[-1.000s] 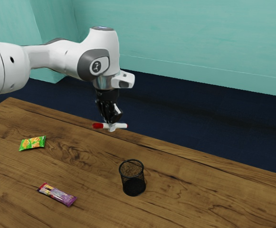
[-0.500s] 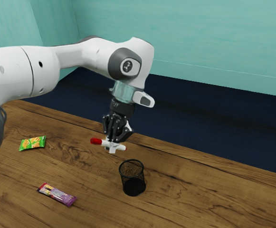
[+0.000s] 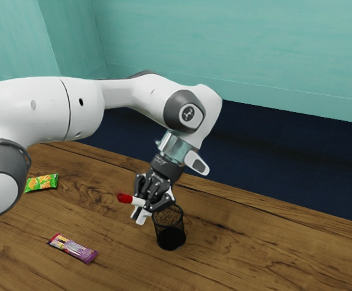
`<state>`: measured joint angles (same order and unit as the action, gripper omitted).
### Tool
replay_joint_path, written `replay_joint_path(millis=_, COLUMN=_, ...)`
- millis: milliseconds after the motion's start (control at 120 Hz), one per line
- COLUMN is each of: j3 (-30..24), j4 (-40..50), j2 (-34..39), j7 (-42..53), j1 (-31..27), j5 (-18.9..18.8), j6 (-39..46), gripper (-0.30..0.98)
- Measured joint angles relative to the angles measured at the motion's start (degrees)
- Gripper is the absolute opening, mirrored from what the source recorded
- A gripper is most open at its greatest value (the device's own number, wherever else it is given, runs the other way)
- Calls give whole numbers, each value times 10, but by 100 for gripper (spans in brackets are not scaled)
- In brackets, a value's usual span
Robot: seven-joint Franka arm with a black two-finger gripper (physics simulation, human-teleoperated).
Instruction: Put the marker into the pen holder.
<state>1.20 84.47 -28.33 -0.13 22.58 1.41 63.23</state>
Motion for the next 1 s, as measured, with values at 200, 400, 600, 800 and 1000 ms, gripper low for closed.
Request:
replay_joint_path(millis=200, j3=0, j4=-8, j2=-33, j7=-9, j1=0, j5=1, j6=-2, gripper=-5)
replay_joint_path(millis=400, j3=0, j4=-40, j2=-53, j7=-13, j1=-3, j5=0, j6=2, gripper=-5)
replay_joint_path(millis=600, j3=0, j4=-77, j2=-83, j7=-15, j1=-23, j5=-2, j6=10, gripper=-5)
replay_joint_path(millis=800, j3=0, j4=-76, j2=-107, j7=-12, j1=-33, j5=-3, j6=26, gripper=-5)
replay_joint_path(millis=1000, j3=0, j4=-77, j2=-122, j7=-8, j1=-33, j5=-3, j6=37, gripper=-5)
